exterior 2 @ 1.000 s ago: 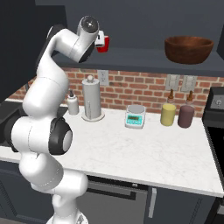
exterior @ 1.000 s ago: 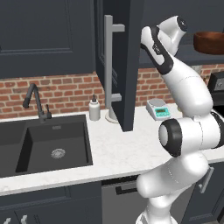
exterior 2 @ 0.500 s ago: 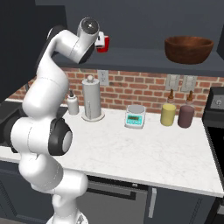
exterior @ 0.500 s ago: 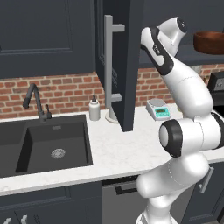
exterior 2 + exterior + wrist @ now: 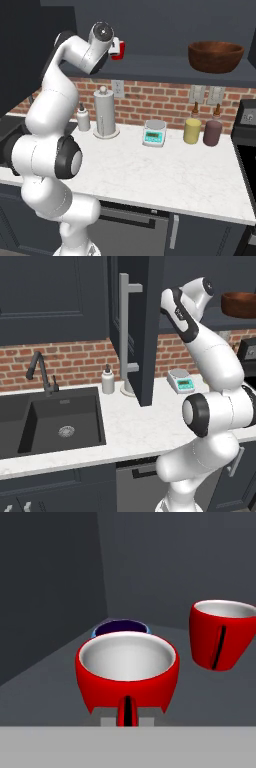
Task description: Gather all objects into one cabinet and sort the glasses and bowls to opposite sides.
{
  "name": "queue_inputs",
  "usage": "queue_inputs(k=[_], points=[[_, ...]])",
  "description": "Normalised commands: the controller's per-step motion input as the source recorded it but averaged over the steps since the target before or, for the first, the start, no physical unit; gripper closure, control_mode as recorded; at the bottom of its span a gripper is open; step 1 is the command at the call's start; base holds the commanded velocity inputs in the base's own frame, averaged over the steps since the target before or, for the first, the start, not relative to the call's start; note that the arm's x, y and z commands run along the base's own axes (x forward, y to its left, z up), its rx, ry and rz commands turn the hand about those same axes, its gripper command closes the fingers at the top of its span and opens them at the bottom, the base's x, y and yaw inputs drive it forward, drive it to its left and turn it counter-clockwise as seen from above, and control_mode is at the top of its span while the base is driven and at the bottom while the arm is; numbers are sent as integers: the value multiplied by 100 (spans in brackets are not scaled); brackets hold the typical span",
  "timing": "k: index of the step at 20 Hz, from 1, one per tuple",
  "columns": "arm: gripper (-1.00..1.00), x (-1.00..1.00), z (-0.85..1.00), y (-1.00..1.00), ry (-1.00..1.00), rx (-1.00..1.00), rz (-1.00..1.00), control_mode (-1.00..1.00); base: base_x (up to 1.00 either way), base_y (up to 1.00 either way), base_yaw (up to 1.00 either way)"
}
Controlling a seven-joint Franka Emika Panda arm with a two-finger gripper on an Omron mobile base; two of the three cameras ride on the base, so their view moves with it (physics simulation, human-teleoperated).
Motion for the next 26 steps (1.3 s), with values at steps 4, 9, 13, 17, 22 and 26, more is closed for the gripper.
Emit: queue_inputs(k=[4, 9, 13, 17, 22, 26], points=[[100, 8, -6, 0, -2, 0, 0, -100, 0, 0, 0], [-100, 13, -1, 0, -1, 0, 0, -100, 0, 0, 0], [-100, 1, 0, 0, 0, 0, 0, -100, 0, 0, 0], [-100, -3, 0, 0, 0, 0, 0, -100, 0, 0, 0], [-100, -36, 0, -5, -2, 0, 0, -100, 0, 0, 0], [-100, -52, 0, -24, -7, 1, 0, -100, 0, 0, 0]])
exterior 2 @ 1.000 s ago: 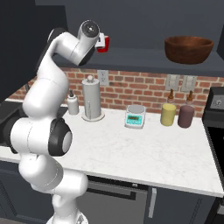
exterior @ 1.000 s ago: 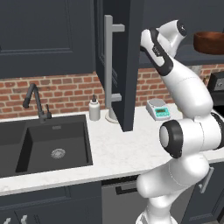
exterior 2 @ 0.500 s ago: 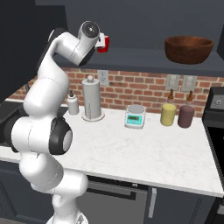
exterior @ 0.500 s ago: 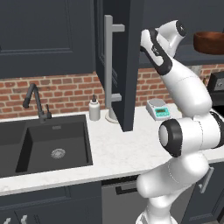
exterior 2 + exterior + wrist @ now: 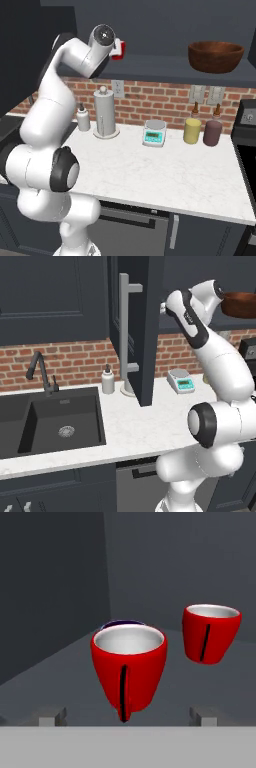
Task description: Gather all objects into one cabinet and sort the glasses and bowls to opposite sides.
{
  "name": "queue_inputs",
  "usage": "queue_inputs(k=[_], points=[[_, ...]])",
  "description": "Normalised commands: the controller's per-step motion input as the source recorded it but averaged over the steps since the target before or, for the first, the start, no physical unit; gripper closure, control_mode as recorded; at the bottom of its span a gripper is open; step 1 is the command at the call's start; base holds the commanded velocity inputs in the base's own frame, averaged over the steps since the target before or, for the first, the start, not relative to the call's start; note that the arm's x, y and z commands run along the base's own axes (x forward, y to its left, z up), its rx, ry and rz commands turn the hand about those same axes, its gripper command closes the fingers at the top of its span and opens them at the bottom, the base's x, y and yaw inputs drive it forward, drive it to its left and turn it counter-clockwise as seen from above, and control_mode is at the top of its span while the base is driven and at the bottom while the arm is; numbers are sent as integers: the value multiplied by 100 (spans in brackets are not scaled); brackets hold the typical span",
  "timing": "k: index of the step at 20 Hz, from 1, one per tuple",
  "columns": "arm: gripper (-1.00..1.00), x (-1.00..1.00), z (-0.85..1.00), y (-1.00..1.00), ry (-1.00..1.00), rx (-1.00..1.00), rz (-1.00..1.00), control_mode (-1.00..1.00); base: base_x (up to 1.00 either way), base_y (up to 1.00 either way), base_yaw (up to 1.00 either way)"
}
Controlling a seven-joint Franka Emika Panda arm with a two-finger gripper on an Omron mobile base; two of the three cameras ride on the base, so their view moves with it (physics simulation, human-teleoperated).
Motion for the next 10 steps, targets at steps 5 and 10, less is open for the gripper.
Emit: queue_inputs(k=[5, 10], points=[[-100, -76, 0, -39, -6, 3, -4, -100, 0, 0, 0], [-100, -100, 8, -43, -2, 2, -9, -100, 0, 0, 0]])
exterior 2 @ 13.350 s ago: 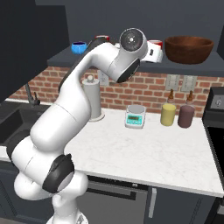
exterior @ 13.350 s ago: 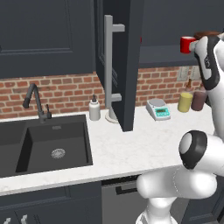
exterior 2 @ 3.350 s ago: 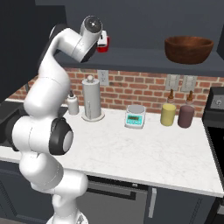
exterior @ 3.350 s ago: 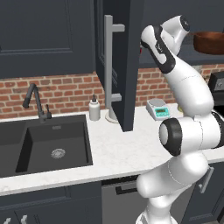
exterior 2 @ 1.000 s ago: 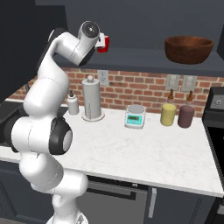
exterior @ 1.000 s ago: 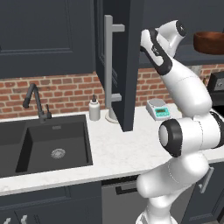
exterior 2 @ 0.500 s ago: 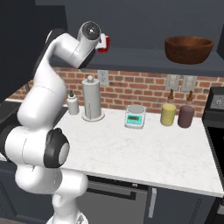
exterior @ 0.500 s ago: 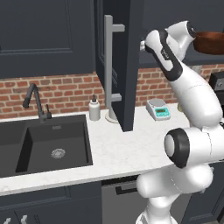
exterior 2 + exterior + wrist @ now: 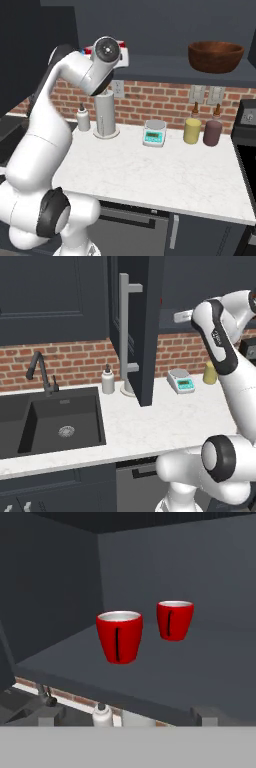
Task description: Gather all objects into one cabinet and sort the glasses and bowls to opposite sides.
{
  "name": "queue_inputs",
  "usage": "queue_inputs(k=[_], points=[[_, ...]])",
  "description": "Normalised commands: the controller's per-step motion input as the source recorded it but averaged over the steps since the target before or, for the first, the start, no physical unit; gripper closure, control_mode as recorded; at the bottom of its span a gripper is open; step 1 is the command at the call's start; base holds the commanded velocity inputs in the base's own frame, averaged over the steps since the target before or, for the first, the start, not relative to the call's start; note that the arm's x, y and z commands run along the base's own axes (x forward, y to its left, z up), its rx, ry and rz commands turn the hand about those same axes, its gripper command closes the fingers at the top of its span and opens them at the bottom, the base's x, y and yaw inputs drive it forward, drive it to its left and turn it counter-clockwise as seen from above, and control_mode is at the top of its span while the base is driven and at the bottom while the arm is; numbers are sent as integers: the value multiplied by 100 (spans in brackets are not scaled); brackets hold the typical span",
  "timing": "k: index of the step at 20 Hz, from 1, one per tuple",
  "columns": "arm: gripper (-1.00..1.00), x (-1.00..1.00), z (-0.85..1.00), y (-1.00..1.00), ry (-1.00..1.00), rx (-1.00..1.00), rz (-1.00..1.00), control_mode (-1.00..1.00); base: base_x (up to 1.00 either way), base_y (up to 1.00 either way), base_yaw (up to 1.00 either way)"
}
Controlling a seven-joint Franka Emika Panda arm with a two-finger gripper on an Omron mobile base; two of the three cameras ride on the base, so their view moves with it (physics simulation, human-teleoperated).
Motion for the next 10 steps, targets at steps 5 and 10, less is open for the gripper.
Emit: queue_inputs(k=[5, 10], points=[[-100, -97, 23, -29, 0, 0, -11, -100, 0, 0, 0], [-100, -82, 30, 0, 0, 0, -15, -100, 0, 0, 0]])
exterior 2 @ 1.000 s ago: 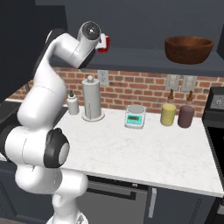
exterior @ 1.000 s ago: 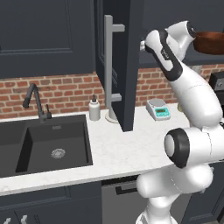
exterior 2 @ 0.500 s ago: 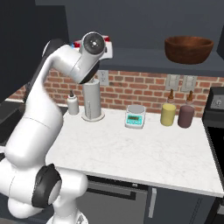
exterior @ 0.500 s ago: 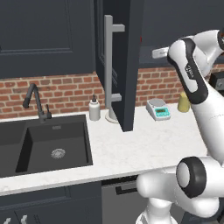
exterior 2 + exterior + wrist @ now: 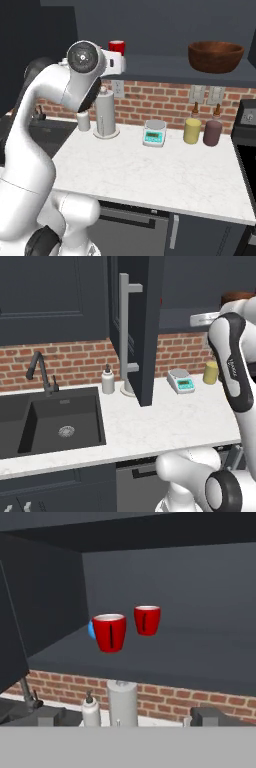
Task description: Gather all objects into one cabinet and sort the glasses and bowls to opposite sides.
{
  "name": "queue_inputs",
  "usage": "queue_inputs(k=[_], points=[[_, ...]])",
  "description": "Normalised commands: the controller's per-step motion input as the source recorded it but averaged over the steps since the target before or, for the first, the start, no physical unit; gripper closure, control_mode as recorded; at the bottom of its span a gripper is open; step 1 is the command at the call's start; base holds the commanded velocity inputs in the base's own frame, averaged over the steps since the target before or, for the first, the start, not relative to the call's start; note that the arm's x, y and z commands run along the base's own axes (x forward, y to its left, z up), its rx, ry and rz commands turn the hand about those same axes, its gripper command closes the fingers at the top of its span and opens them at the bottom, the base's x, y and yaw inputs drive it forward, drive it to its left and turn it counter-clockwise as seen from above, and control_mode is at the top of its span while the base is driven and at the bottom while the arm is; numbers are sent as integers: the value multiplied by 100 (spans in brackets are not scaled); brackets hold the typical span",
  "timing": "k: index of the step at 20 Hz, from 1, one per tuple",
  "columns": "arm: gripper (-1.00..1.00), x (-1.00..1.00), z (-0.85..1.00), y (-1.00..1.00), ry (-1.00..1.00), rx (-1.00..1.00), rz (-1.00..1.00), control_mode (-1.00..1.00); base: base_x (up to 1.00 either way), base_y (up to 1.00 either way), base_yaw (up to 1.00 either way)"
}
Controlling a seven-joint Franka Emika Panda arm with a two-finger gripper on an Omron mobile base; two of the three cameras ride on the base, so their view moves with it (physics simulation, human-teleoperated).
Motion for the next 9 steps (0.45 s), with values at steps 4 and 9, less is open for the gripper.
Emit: queue_inputs(k=[4, 9], points=[[-100, -77, 22, 18, 0, 0, -4, -100, 0, 0, 0], [-100, -97, 4, 19, 0, 0, -1, -100, 0, 0, 0]])
